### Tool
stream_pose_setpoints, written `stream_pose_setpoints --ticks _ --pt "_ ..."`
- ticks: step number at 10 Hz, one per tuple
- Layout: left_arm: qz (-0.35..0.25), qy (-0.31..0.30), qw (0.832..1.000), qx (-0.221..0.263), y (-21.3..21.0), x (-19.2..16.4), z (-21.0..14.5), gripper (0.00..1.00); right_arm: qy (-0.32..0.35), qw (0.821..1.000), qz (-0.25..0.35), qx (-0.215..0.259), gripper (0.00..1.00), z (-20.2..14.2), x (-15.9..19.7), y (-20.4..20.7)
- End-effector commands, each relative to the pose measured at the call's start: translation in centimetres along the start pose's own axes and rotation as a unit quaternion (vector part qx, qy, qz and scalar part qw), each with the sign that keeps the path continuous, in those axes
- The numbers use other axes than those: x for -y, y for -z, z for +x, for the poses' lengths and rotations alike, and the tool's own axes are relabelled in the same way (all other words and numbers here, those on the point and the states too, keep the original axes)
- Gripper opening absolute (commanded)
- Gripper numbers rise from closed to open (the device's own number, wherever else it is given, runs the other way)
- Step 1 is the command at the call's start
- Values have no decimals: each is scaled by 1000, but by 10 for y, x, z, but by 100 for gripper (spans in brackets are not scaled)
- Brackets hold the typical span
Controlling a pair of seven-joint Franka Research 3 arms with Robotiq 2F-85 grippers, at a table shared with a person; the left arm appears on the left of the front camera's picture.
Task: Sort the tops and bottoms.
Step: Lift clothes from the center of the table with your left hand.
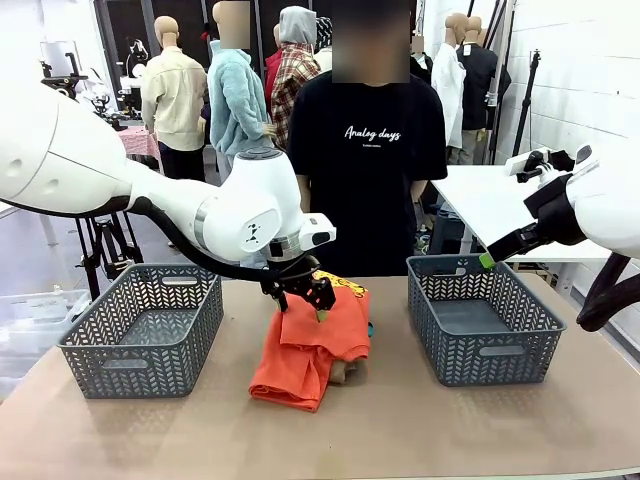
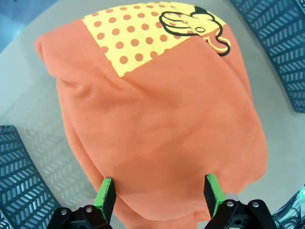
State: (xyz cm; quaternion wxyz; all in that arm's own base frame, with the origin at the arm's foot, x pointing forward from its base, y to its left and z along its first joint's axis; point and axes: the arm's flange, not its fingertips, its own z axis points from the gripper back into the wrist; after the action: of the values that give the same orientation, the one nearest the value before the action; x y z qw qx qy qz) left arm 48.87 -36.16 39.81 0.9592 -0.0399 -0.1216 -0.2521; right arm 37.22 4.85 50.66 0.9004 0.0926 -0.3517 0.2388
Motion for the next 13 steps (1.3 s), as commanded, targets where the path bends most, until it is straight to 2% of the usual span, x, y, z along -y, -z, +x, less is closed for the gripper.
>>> stream_pose_setpoints --ticks 1,4,5,10,13 --pt "-8 -5 1000 -7 3 1 -8 62 6 1000 7 4 100 0 1 3" --pt "-3 -7 1000 -8 3 3 -11 11 6 1000 7 4 100 0 1 3" --pt "0 -9 1000 -12 3 3 -12 0 6 1000 7 4 100 0 1 3" --pt "5 -9 1000 -8 -7 4 -17 0 6 1000 7 4 100 0 1 3" --pt "-6 28 999 32 -76 28 -19 0 6 1000 7 4 100 0 1 3"
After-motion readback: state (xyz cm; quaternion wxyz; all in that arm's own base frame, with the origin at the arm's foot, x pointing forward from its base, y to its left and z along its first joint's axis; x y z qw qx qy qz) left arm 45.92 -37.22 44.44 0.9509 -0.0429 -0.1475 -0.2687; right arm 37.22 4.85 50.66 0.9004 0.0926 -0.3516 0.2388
